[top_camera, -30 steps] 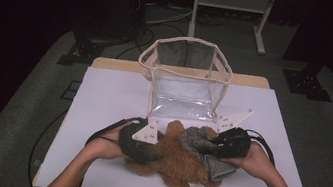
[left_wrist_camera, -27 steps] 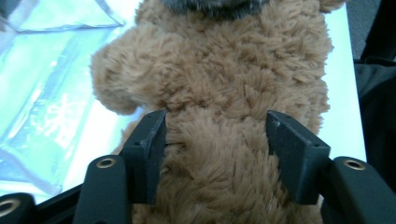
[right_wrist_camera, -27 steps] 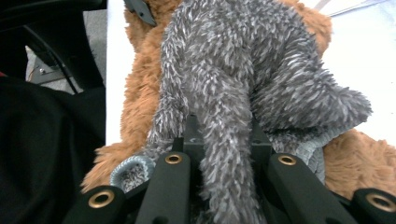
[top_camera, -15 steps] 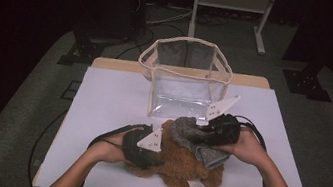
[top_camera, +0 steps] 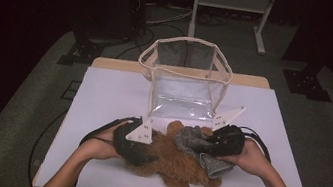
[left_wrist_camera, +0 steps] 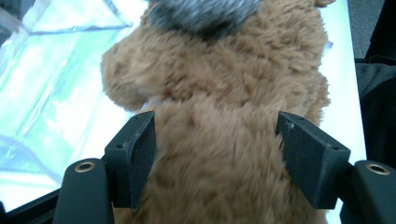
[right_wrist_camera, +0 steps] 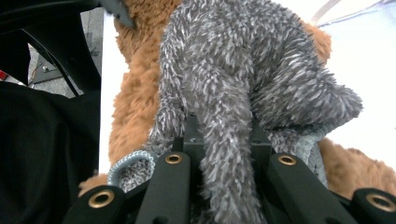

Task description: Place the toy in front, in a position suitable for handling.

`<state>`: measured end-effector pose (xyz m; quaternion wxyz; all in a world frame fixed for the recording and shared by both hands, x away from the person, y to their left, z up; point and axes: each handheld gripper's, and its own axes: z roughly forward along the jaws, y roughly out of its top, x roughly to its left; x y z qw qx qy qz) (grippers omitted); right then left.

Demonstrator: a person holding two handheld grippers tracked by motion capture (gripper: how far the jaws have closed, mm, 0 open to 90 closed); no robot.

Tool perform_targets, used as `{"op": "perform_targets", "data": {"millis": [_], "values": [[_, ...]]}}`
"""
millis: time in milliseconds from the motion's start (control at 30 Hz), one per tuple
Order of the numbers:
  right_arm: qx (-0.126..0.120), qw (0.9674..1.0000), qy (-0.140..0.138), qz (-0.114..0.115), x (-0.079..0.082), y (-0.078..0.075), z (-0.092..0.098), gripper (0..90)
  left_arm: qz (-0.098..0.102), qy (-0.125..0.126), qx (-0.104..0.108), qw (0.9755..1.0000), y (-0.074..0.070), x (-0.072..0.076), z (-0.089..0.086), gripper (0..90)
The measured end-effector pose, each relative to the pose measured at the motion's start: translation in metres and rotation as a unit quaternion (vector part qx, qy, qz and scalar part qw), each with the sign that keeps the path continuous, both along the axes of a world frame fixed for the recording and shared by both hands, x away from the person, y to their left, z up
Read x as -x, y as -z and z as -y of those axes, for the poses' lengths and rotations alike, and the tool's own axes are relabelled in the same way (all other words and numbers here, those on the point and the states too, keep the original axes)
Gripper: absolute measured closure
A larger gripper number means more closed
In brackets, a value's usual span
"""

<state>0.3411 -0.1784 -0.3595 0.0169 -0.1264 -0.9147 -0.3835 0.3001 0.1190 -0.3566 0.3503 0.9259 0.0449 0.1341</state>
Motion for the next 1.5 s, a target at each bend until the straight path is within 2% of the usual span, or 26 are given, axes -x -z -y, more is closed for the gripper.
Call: {"op": "perform_targets", "data": {"millis": [100,233,300,400,500,600,667,800,933,1033,1100,1233,1267,1367,1500], "values": [[-0.002,1.0000,-0.002,0.000,0.004,-0.001,0.003,75.7,-0.002,0.003,-0.004,1.0000,0.004,0.001,0.001,34.3],[-0.001,0.9999,-0.009,0.011,0.006,-0.004,-0.002,75.7,-0.006,0.001,-0.003,1.0000,0.007,-0.001,0.009,34.3],[-0.005,0.9998,-0.014,0.012,0.006,-0.004,-0.008,75.8,-0.011,0.016,-0.005,0.9998,0.009,-0.001,0.018,34.3],[-0.010,0.9997,-0.021,0.012,0.008,-0.005,-0.011,75.7,-0.016,0.039,-0.025,0.9988,0.016,0.002,0.030,35.0],[-0.015,0.9997,-0.014,0.014,0.007,-0.007,-0.002,75.7,-0.023,0.037,-0.029,0.9986,0.016,0.001,0.028,38.5],[-0.018,0.9996,0.010,0.017,0.002,-0.009,0.012,75.7,-0.022,0.035,-0.038,0.9984,0.017,0.001,0.024,40.0],[-0.018,0.9995,0.023,0.010,-0.002,-0.006,0.019,75.6,-0.022,0.036,-0.039,0.9984,0.016,0.001,0.022,40.0],[-0.020,0.9997,0.017,0.001,0.004,0.005,0.015,75.7,-0.019,0.031,-0.037,0.9986,0.010,0.001,0.025,37.5],[-0.038,0.9992,0.008,-0.009,0.012,0.011,0.011,75.7,-0.020,0.041,-0.034,0.9984,0.005,0.004,0.028,39.3],[-0.040,0.9992,0.009,-0.004,0.015,0.012,0.012,75.7,-0.022,0.045,-0.039,0.9980,0.007,0.005,0.029,43.5],[-0.044,0.9988,0.018,-0.005,0.012,0.014,0.020,75.7,-0.023,0.051,-0.043,0.9975,0.013,0.008,0.029,45.1],[-0.033,0.9988,0.036,-0.009,0.006,0.018,0.032,75.7,-0.024,0.047,-0.040,0.9978,0.015,0.009,0.028,44.8],[-0.017,0.9985,0.051,-0.005,0.002,0.019,0.041,75.6,-0.023,0.048,-0.040,0.9978,0.015,0.009,0.027,44.9],[-0.019,0.9979,0.061,0.003,-0.001,0.012,0.046,75.6,-0.022,0.052,-0.043,0.9975,0.015,0.009,0.028,45.1],[-0.025,0.9981,0.052,0.025,-0.005,-0.006,0.036,75.6,-0.020,0.053,-0.046,0.9973,0.015,0.010,0.029,45.1]]}}
